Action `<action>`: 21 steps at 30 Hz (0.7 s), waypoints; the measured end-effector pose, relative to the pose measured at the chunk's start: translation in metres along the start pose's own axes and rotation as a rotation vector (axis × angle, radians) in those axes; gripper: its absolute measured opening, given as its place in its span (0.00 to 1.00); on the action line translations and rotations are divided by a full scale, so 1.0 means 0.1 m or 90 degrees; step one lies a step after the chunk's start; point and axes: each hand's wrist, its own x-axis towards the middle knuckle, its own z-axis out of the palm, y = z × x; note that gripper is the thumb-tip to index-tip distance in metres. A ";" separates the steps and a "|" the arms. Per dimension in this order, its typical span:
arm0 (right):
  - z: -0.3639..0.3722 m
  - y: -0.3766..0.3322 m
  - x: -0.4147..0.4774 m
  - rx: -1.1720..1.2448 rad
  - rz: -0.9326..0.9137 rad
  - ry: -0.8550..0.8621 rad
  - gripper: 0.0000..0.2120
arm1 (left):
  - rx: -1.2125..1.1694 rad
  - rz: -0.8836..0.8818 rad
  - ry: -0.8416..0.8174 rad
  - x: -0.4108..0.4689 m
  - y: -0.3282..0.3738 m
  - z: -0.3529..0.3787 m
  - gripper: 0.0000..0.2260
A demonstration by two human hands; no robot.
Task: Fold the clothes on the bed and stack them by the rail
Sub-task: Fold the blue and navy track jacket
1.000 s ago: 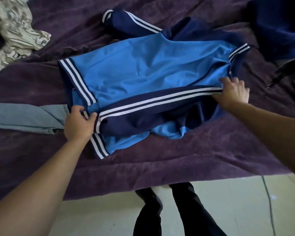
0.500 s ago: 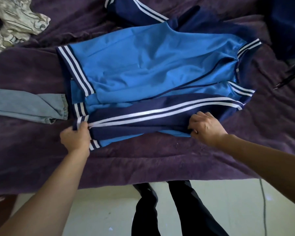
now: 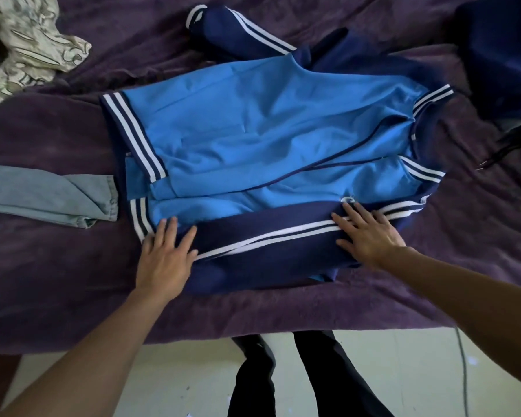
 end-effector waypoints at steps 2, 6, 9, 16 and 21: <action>0.08 0.16 0.04 -0.025 0.008 -0.062 0.31 | 0.005 -0.042 -0.054 0.03 -0.08 0.08 0.25; -0.19 0.34 0.11 0.067 -0.019 -0.014 0.25 | -0.055 -0.035 0.041 0.19 -0.01 -0.19 0.20; -0.67 0.53 0.36 0.197 0.043 0.141 0.15 | -0.106 -0.056 0.112 0.45 0.10 -0.51 0.15; -1.98 0.91 1.61 0.334 0.072 0.385 0.15 | -0.179 -0.080 0.197 1.31 0.19 -1.11 0.14; -2.42 1.32 2.51 0.456 0.271 0.349 0.22 | -0.289 -0.126 0.285 1.96 -0.05 -1.34 0.14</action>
